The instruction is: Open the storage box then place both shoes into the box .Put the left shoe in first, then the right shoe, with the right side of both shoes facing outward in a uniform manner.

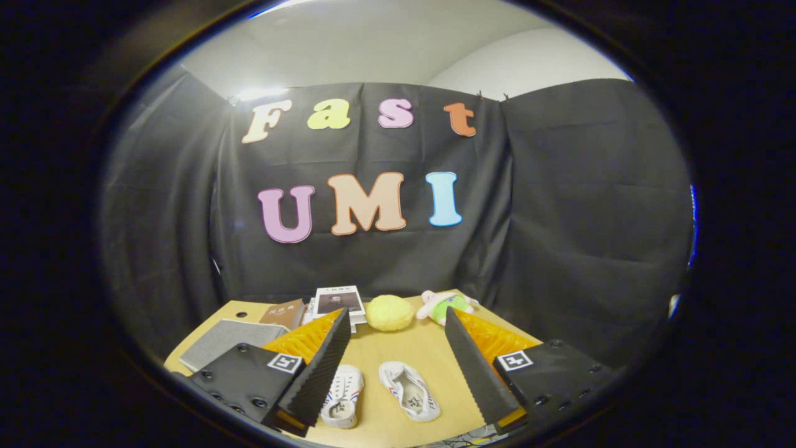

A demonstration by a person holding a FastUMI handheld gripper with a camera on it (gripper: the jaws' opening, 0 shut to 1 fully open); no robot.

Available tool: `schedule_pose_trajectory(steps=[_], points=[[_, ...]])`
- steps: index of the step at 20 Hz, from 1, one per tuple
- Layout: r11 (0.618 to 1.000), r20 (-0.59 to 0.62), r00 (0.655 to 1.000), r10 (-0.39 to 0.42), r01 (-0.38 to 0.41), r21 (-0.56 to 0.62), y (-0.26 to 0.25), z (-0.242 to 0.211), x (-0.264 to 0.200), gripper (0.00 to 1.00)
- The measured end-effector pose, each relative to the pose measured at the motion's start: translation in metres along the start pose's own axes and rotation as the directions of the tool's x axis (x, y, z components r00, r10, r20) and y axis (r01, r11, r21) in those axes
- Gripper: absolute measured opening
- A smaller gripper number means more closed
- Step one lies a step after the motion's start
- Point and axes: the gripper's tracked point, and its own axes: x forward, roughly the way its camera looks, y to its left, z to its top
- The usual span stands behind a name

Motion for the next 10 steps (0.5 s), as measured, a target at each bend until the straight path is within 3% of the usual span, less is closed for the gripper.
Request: schedule_pose_trajectory(steps=[10], points=[[0.998, -0.074, 0.995, 0.069, -0.069, 0.009, -0.004, -0.016, 0.013, 0.97]])
